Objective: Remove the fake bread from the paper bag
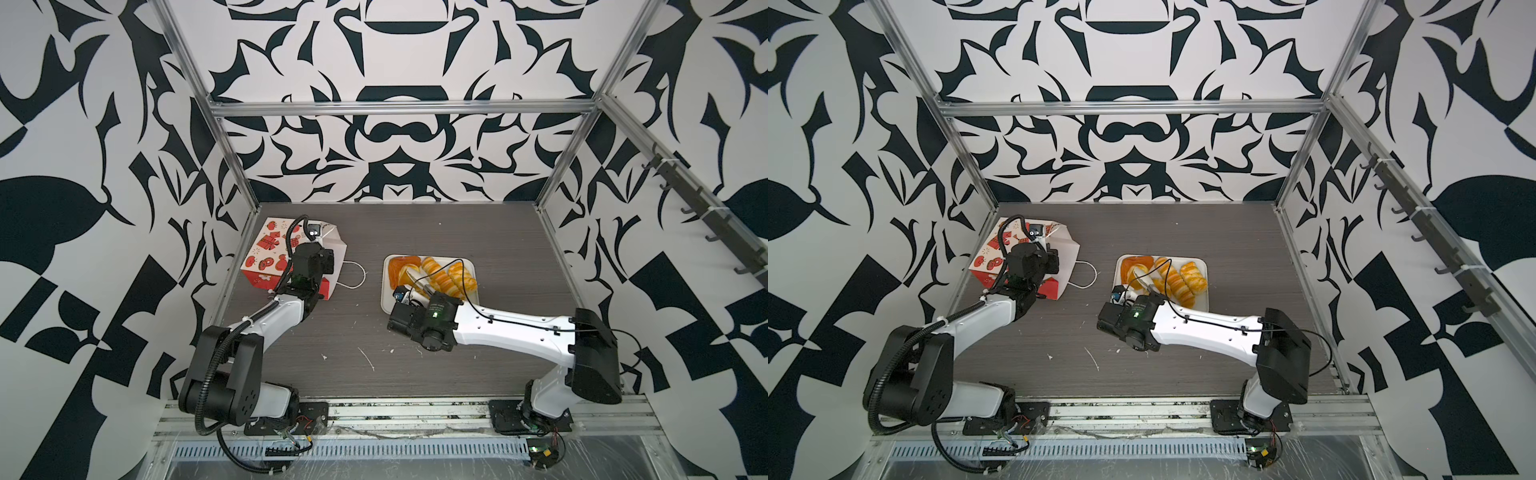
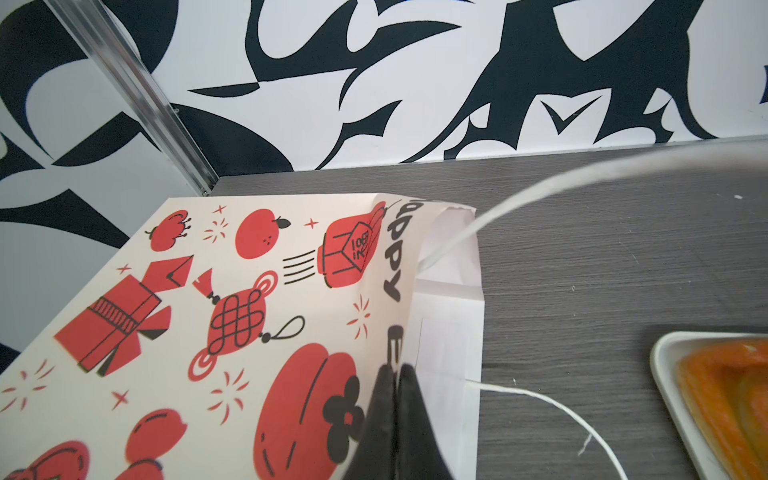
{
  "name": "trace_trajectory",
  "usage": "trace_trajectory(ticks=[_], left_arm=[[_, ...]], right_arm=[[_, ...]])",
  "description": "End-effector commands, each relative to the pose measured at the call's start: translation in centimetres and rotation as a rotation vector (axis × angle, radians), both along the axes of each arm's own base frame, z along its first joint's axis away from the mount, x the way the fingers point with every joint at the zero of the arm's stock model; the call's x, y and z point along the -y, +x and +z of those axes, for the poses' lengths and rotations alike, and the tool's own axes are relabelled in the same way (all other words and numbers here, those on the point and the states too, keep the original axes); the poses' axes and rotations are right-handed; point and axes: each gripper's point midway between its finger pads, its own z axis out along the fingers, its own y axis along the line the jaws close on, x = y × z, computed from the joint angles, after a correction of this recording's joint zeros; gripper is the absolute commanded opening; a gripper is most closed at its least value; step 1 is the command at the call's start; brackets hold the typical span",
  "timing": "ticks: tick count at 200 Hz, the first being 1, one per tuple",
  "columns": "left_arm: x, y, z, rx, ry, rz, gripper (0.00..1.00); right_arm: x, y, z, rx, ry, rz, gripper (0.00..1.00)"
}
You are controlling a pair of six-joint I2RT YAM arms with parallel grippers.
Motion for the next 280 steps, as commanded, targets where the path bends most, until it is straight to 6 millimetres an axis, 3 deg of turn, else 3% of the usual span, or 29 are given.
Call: trace_trajectory(ticks=[1,91,146,213,280], left_arm=[[0.0,0.0,0.7,0.028,-0.032,0.001,0.00],[0.1,0.1,0.7,0.027,-0.033,-0.004,0.00],[0.2,0.2,0.6,0.026,-0.036,-0.008,0.00],[0.2,0.1,0.6,0.026,-0.037,-0.007,0.00],[0.2,0.0,0.6,0.027,-0.040,-0.006,0.00]], right_arm=[[-0.5,0.5,1.2,0.071,0.024,-0.007,0.14],[-0.3,0.7,-0.1,0.085,-0.068,0.004,0.14],[-1.3,-0.7,-1.8,0.075,-0.121,0.023,0.14],[-1.6,-2.7,-1.7,0.045,-0.123,0.021,0.16],[-2.1,-5.8,-3.0,-0.113,-0.050,0.001,0.23]])
